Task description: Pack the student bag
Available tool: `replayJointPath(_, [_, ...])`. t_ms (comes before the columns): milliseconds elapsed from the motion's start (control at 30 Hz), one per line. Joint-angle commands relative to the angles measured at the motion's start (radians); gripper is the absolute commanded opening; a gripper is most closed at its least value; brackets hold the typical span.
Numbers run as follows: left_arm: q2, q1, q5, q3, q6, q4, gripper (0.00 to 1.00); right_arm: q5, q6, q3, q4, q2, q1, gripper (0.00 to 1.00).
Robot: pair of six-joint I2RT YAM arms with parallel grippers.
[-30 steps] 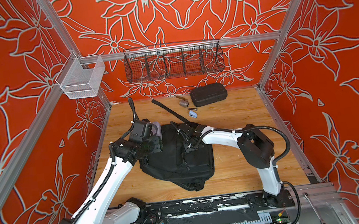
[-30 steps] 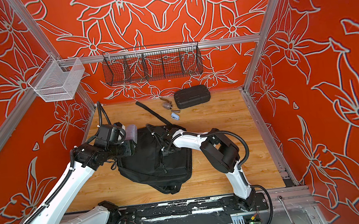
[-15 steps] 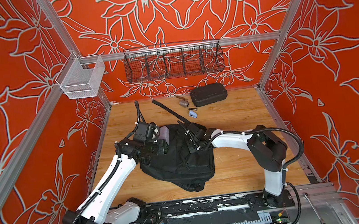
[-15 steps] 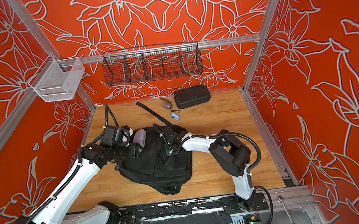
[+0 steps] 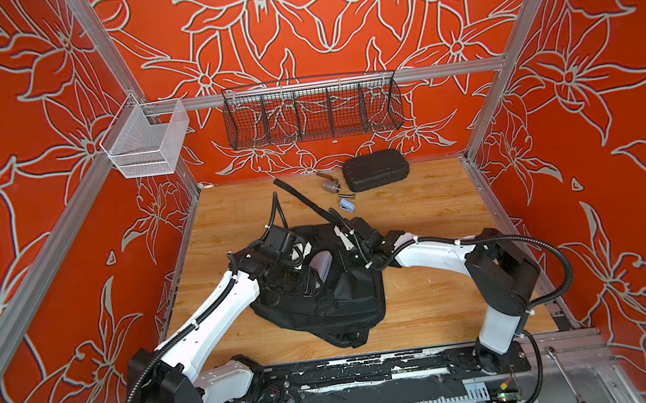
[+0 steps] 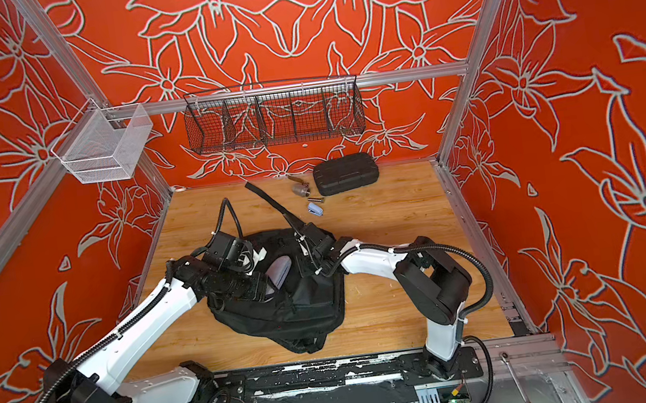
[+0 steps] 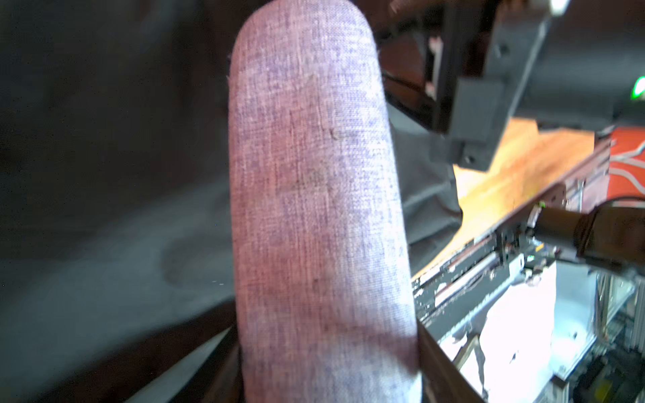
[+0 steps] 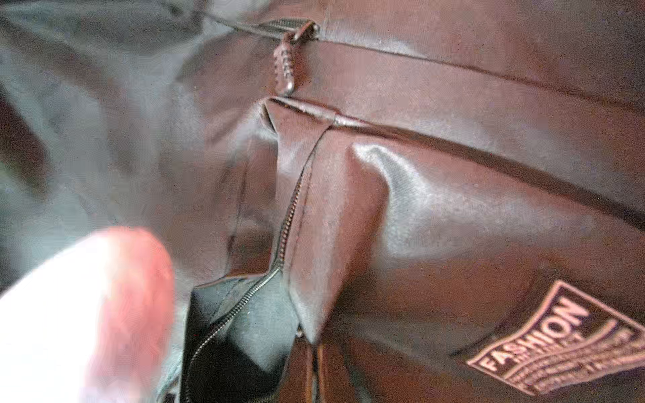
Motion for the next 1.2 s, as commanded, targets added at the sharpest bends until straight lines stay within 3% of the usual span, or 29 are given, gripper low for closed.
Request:
replayJointPath(0, [0.056, -0.017, -0.02, 0.041, 0.032, -0.048, 0.18, -0.038, -0.007, 0.009, 0.046, -0.055, -0.018, 0.0])
replayJointPath(333, [0.249, -0.058, -0.188, 0.162, 0.068, -0.041, 0.18, -0.169, -0.074, 0.075, -0.017, -0.033, -0.042, 0.0])
replayJointPath(467, [0.322, -0.098, -0.169, 0.203, 0.107, 0.004, 0.18, -0.209, -0.079, 0.082, -0.011, -0.033, -0.047, 0.0])
replayJointPath(633, [0.427, -0.125, -0.23, 0.249, 0.137, -0.04, 0.18, -0.297, -0.08, 0.107, 0.006, -0.024, -0.052, 0.0])
replayJointPath(1067, [0.377, -0.131, -0.477, 0.183, -0.105, 0.172, 0.16, -0.458, 0.009, 0.105, 0.047, 0.019, -0.057, 0.0])
replayJointPath(1167, [0.34, -0.137, -0.445, 0.124, -0.065, 0.257, 0.17, -0.49, 0.016, 0.107, 0.059, 0.024, -0.062, 0.0])
